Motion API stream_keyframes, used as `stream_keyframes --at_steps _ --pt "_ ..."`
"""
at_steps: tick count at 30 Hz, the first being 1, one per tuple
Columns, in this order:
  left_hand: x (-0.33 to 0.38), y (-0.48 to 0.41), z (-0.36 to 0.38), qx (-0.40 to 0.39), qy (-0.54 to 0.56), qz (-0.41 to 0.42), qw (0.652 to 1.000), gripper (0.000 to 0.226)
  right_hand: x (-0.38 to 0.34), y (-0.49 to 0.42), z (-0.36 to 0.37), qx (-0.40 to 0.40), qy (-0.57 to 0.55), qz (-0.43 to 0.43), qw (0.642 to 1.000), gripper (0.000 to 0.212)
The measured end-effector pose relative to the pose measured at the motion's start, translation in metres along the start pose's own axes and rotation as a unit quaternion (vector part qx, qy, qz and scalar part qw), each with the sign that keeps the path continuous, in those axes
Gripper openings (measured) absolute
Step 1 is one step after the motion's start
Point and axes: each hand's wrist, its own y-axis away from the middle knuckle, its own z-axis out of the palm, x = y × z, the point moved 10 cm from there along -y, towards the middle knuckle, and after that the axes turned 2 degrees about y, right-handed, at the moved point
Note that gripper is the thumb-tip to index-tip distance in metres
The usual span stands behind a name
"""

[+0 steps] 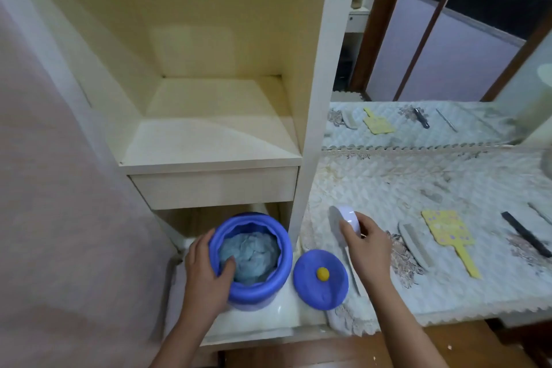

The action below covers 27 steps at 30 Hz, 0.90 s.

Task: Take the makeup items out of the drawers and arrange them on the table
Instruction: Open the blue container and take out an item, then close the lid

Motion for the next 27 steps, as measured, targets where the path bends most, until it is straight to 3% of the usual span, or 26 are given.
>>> stream_keyframes --at_steps 3,7,10,14,18,22,27 --pt "-0.003 0.001 -0.002 0.013 0.002 -0.004 1.0 0.054 0.01 -0.034 0.042 -0.067 0.081 -0.028 0.994 0.025" --pt "-0.003 0.003 -0.002 0.01 0.022 -0.011 1.0 0.053 0.001 -0.066 0.086 -0.109 0.179 -0.122 0.97 0.025" --pt "-0.002 0.004 -0.004 0.023 0.016 -0.011 1.0 0.053 0.019 -0.073 0.115 -0.167 0.258 -0.12 0.944 0.036" --pt "-0.005 0.004 -0.005 0.033 0.016 -0.025 0.999 0.054 0.029 -0.065 0.127 -0.21 0.257 -0.126 0.935 0.037" --pt "-0.005 0.003 -0.005 0.035 0.025 -0.016 0.999 0.052 0.021 -0.052 0.107 -0.197 0.223 -0.127 0.946 0.031" --pt "-0.012 0.003 -0.003 0.031 0.059 -0.026 0.997 0.055 0.026 0.003 0.073 -0.197 0.18 -0.12 0.956 0.024" --pt "-0.021 0.001 0.002 0.022 0.097 -0.053 0.994 0.061 0.054 0.059 0.068 -0.237 0.203 -0.1 0.945 0.031"
